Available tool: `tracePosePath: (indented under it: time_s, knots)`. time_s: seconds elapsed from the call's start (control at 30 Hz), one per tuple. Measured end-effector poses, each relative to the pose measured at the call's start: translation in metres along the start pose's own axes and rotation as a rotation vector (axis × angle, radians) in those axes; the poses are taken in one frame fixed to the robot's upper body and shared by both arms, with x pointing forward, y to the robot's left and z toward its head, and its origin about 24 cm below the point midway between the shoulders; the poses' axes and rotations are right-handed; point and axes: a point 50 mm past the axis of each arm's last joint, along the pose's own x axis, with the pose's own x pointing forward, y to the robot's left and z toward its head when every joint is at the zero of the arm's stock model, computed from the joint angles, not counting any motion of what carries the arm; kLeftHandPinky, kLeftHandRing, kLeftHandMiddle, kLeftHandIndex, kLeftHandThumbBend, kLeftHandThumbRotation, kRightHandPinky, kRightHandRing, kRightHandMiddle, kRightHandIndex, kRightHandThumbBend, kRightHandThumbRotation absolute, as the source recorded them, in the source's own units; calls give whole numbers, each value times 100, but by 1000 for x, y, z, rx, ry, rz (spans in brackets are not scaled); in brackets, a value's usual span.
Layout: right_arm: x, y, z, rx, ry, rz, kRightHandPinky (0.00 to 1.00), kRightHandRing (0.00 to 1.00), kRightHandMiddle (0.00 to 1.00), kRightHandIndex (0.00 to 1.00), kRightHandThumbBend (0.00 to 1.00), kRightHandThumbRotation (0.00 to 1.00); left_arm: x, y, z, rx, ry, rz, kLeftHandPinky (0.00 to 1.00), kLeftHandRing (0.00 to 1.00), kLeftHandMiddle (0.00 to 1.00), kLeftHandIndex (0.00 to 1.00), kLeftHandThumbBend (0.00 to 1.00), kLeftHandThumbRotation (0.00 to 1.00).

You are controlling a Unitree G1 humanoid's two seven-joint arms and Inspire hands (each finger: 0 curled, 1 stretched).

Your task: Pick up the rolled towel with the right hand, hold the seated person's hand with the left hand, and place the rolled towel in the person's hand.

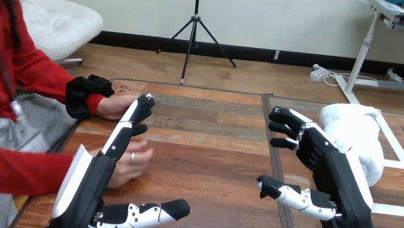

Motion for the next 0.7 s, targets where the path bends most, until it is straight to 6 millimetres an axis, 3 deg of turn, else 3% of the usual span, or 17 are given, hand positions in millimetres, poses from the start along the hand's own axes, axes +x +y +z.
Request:
tracePosePath:
  time_s: [0.7]
  knots:
    - [2, 16, 8, 51, -113, -39, 74, 81, 84, 84, 100, 41, 1, -3, -1, -8, 10, 9, 88, 94, 95, 97, 100, 54]
